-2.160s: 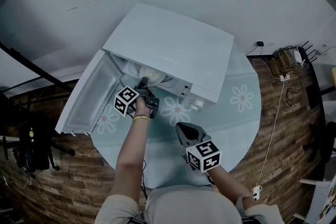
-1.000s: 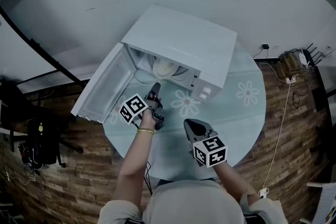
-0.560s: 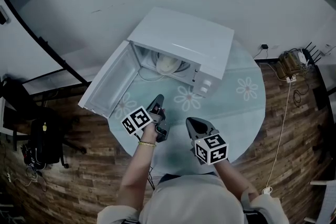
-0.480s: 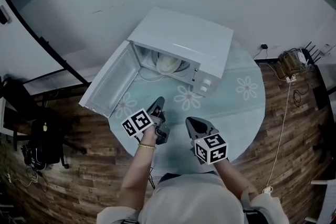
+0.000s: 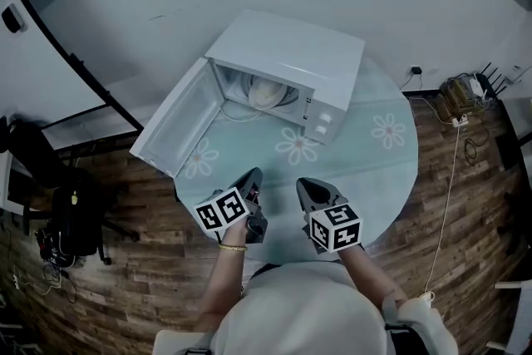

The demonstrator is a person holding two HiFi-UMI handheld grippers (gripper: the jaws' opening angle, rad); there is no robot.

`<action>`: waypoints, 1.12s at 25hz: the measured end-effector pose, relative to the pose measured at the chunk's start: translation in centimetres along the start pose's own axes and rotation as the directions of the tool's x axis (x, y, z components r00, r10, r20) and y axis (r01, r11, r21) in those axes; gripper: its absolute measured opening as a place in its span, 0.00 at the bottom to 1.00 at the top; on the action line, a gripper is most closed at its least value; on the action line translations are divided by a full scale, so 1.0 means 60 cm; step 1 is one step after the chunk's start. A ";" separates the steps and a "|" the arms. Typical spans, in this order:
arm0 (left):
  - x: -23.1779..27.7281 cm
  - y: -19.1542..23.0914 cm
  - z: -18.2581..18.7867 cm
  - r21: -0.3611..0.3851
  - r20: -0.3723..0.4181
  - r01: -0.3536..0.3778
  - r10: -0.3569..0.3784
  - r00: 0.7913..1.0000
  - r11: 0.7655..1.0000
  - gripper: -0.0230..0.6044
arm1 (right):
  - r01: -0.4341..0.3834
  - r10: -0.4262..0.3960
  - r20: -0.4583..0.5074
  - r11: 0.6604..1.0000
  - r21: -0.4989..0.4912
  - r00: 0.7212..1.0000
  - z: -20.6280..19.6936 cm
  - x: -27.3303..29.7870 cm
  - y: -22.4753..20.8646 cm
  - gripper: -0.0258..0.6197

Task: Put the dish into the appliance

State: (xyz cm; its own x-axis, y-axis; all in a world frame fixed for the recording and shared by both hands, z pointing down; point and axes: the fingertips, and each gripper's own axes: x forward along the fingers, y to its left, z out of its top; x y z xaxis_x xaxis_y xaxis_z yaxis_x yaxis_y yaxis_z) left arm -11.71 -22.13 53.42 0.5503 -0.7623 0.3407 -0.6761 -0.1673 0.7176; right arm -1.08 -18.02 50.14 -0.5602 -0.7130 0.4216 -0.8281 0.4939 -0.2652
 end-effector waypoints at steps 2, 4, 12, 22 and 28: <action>-0.012 -0.001 -0.011 0.022 -0.021 -0.014 0.014 1.000 1.000 0.06 | 0.004 -0.004 0.001 1.000 0.001 1.000 -0.001 -0.004 0.001 0.05; -0.024 -0.006 -0.020 0.044 -0.037 -0.017 0.019 0.999 0.999 0.06 | 0.006 -0.006 0.006 1.000 0.003 1.000 -0.001 -0.010 0.003 0.05; -0.062 -0.018 -0.046 0.081 -0.059 -0.001 0.006 0.998 0.997 0.06 | 0.011 -0.011 0.013 1.000 -0.004 1.000 -0.011 -0.031 0.016 0.05; -0.069 -0.031 -0.046 0.094 -0.060 0.010 -0.004 0.998 0.996 0.06 | 0.005 -0.005 0.000 1.000 -0.014 1.000 -0.018 -0.034 0.022 0.05; -0.069 -0.032 -0.044 0.089 -0.060 0.019 -0.014 0.998 0.996 0.06 | 0.008 -0.008 -0.004 1.000 -0.024 1.000 -0.015 -0.035 0.022 0.05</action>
State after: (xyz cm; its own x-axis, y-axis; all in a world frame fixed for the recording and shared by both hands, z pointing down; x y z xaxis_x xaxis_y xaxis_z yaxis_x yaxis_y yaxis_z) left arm -11.42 -16.99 52.23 0.5878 -0.7212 0.3664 -0.7062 -0.2365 0.6673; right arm -1.02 -15.41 49.71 -0.5538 -0.7150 0.4267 -0.8316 0.5002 -0.2412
